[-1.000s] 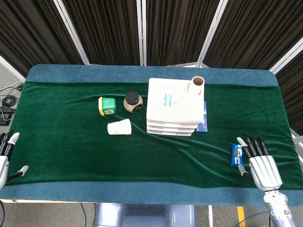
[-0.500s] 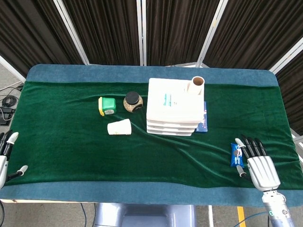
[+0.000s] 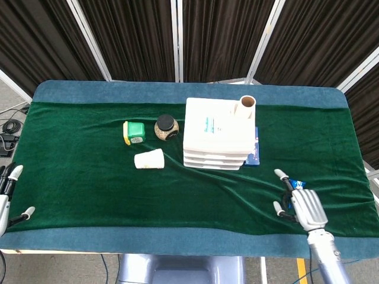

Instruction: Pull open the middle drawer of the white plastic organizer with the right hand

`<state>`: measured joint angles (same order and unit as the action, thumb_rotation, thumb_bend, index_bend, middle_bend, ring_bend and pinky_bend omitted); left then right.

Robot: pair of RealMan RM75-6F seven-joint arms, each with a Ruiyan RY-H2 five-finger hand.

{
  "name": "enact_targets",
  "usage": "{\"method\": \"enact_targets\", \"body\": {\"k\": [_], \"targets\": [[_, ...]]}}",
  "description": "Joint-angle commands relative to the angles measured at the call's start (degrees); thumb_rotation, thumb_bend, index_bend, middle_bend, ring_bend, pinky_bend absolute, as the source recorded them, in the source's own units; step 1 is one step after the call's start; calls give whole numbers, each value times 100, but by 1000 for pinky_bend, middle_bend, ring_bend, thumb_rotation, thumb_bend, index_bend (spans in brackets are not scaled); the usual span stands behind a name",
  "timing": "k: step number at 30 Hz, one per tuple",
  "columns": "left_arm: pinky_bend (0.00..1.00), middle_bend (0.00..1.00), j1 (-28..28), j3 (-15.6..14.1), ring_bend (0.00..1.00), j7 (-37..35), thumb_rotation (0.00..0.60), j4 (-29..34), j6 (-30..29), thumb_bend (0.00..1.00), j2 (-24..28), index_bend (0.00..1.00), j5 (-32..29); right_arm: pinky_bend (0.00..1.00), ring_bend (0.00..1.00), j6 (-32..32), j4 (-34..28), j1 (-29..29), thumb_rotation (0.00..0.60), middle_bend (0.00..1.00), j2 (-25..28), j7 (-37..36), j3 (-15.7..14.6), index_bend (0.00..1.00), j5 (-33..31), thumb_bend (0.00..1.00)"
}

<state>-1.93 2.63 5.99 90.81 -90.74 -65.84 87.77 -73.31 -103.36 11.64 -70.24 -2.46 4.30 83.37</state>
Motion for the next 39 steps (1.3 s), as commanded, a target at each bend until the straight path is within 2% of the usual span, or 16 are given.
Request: {"method": "enact_targets", "body": {"k": [1, 6, 10, 14, 23, 39], "targets": [[0, 0, -2, 1, 0, -4, 600, -4, 4, 75, 0, 0, 0, 855, 992, 736, -424, 313, 600, 952, 26, -665, 74, 146, -543, 561], [0, 0, -12, -17, 0, 17, 600, -9, 24, 75, -10, 0, 25, 868, 1000, 1358, -587, 583, 600, 966, -37, -1188, 174, 145, -926, 607], [0, 0, -5, -11, 0, 1, 600, -5, -4, 75, -9, 0, 35, 868, 1000, 1952, -701, 854, 600, 966, -217, -1870, 383, 145, -1404, 610], [0, 0, -9, 7, 0, -68, 600, -19, -3, 75, 6, 0, 17, 868, 1000, 2375, -548, 1048, 600, 965, -465, -2631, 650, 145, -1768, 610], [0, 0, -2, 10, 0, -107, 600, -25, -31, 76, 15, 0, 35, 868, 1000, 2399, -104, 1215, 600, 964, -1186, -3022, 916, 145, -2186, 609], [0, 0, 1, 5, 0, -185, 600, -13, -36, 76, 47, 0, 52, 867, 1000, 2630, 524, 1402, 600, 960, -1950, -3416, 1134, 145, -2440, 608]]}}
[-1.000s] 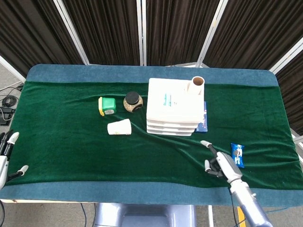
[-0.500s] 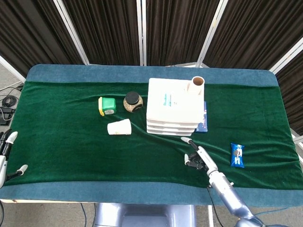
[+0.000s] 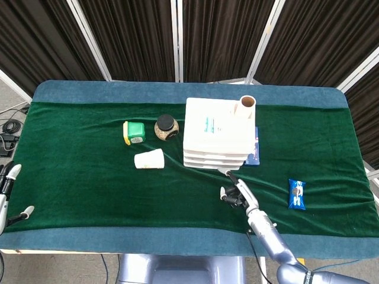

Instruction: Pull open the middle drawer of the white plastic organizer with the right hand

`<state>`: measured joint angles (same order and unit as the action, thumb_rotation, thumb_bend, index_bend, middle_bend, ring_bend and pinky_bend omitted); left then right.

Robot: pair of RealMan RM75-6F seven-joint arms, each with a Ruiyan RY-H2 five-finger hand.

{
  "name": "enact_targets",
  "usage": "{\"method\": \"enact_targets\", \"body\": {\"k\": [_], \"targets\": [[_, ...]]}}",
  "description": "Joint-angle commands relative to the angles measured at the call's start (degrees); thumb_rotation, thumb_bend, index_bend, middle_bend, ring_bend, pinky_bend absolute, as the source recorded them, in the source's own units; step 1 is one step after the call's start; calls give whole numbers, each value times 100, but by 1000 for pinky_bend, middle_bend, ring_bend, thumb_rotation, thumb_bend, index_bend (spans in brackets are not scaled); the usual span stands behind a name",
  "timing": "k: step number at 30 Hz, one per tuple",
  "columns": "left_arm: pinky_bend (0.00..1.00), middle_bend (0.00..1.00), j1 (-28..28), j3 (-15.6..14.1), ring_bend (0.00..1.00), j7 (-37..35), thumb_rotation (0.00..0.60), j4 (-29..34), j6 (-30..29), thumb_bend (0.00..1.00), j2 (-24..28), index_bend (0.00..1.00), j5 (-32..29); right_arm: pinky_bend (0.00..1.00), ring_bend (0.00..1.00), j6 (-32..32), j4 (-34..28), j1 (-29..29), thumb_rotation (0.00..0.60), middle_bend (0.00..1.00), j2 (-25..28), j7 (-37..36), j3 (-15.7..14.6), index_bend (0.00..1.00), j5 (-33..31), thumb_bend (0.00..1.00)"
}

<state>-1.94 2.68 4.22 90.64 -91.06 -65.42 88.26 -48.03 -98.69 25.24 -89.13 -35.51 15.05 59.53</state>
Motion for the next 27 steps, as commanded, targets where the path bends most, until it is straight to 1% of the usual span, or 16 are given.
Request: {"method": "enact_targets", "body": {"k": [1, 13, 16, 27], "targets": [[0, 0, 2, 1, 0, -17, 600, 3, -2, 76, 8, 0, -2, 867, 1000, 132, 71, 43, 600, 960, -79, -176, 88, 145, -67, 609], [0, 0, -14, 57, 0, -241, 600, -6, 75, 75, 87, 0, -139, 867, 1000, 408, 530, 189, 600, 959, -441, -477, 257, 149, -56, 609], [0, 0, -23, 60, 0, -283, 600, -9, 94, 75, 102, 0, -144, 867, 1000, 464, 644, 226, 600, 959, -524, -544, 301, 168, -29, 609], [0, 0, -48, 67, 0, -382, 600, -29, 180, 75, 127, 0, -204, 867, 1000, 438, 881, 279, 600, 959, -753, -688, 419, 175, 136, 612]]}}
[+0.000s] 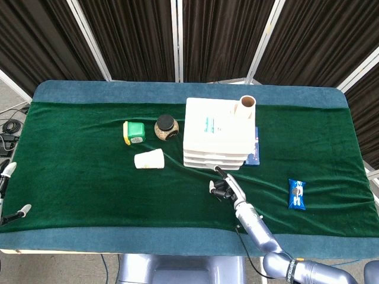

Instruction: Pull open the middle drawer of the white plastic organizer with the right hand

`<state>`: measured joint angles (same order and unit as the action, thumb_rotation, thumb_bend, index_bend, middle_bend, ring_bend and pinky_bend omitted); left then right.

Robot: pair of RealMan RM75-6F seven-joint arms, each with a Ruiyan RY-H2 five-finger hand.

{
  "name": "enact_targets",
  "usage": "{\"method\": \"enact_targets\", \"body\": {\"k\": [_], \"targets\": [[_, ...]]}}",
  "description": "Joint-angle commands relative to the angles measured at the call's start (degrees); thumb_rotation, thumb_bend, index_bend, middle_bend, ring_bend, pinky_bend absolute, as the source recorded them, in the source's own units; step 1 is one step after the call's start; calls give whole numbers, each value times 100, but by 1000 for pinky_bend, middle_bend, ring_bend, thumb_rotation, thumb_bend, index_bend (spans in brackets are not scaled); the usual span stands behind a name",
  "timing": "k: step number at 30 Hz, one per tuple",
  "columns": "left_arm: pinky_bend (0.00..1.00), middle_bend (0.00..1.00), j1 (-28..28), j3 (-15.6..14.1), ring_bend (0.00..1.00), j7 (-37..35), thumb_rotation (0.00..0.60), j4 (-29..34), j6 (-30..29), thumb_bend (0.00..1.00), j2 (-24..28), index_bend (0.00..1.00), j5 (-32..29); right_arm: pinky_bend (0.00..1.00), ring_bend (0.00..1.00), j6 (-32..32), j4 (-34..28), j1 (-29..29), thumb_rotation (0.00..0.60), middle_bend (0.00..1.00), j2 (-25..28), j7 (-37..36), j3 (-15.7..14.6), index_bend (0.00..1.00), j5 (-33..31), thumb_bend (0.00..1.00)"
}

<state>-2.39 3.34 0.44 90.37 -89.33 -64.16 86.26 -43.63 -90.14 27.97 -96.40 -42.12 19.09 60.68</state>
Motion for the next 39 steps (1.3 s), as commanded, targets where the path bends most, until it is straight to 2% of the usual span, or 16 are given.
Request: {"method": "enact_targets", "body": {"k": [1, 19, 39], "targets": [[0, 0, -6, 0, 0, -9, 600, -4, 12, 75, 2, 0, -6, 867, 1000, 0, 47, 11, 600, 959, -43, -45, 23, 175, 28, 613], [0, 0, -21, -5, 0, -120, 600, -17, 65, 76, 35, 0, -31, 865, 1000, -68, 539, 133, 600, 959, -521, -283, 156, 165, 212, 620], [0, 0, -29, -26, 0, -104, 600, -4, 84, 75, 41, 0, -17, 865, 1000, -459, 678, -52, 600, 959, -681, -274, 144, 138, 209, 625]]}}
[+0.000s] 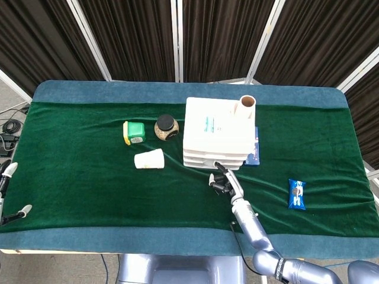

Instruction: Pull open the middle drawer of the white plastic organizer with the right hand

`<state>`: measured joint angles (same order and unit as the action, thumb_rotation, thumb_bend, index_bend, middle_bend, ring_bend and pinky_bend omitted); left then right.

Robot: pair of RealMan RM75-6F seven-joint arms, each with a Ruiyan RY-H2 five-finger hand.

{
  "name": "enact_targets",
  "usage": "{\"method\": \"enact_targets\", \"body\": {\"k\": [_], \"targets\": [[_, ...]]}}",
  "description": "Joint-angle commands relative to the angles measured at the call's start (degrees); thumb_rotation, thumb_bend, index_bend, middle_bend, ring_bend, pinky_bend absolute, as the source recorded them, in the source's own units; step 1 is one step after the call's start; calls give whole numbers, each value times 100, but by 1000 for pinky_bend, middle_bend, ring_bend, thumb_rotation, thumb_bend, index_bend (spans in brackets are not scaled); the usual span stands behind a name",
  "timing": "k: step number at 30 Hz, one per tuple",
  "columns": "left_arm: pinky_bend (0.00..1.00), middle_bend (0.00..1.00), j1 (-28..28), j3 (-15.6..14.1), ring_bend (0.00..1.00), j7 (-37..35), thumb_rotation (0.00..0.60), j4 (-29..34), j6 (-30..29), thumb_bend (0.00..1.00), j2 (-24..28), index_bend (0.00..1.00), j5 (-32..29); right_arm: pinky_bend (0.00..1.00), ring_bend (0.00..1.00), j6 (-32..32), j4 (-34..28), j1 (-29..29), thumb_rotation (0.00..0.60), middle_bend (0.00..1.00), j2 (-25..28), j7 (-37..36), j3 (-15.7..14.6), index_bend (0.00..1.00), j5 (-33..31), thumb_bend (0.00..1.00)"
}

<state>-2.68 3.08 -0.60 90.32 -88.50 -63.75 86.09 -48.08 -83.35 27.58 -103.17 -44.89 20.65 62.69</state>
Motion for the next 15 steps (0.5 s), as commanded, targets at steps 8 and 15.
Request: {"method": "enact_targets", "body": {"k": [8, 15], "targets": [[0, 0, -3, -18, 0, 19, 600, 8, 4, 75, -3, 0, 25, 864, 1000, -160, -57, -156, 600, 959, 4, -47, -142, 130, 178, 626], [0, 0, 1, -25, 0, 39, 600, 23, -20, 75, -7, 0, 52, 864, 1000, -222, -123, -217, 600, 959, 3, -115, -233, 110, 334, 627]]}}
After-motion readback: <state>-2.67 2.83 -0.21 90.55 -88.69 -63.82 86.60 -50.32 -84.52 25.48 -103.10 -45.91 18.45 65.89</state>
